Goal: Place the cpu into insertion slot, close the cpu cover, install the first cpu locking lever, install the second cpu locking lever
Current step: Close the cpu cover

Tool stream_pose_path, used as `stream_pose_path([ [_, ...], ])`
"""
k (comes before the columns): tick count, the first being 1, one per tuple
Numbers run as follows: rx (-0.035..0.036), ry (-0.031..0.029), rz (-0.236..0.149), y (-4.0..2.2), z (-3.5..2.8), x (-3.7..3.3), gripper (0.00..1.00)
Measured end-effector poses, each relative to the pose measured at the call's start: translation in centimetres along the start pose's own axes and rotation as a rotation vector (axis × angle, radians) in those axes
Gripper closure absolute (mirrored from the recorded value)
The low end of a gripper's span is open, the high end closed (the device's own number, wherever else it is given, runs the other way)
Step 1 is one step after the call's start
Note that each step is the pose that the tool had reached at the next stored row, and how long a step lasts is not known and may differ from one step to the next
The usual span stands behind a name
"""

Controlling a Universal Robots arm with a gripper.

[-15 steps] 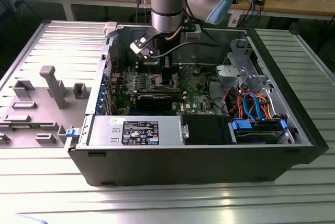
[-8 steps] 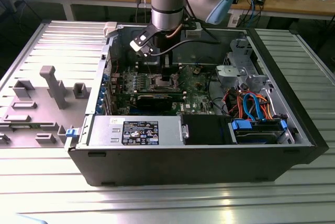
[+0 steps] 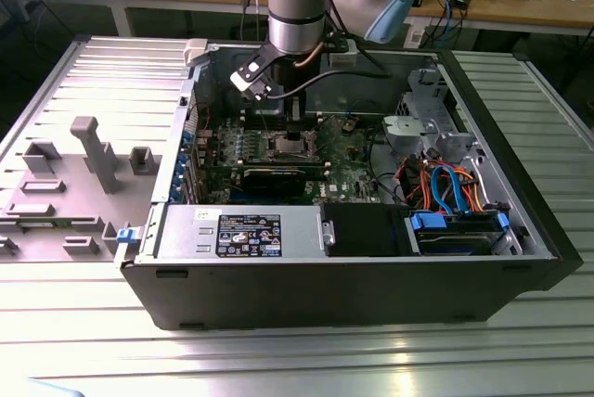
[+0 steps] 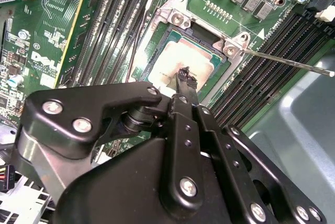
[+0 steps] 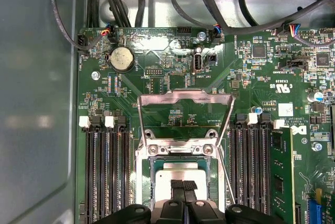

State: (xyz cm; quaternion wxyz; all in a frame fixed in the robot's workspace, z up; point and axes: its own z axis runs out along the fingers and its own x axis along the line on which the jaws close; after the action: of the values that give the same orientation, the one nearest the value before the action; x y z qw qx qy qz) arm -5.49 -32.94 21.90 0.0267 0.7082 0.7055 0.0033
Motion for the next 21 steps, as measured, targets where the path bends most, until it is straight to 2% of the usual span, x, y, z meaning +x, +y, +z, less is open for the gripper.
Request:
stream_pose_path([
  [10,-0.0001,-0.0003,0.0,0.0,-0.01,0.0,0.89],
  [21,0.0,-0.0004,0.0,0.03,-0.87,-0.03,0.89],
])
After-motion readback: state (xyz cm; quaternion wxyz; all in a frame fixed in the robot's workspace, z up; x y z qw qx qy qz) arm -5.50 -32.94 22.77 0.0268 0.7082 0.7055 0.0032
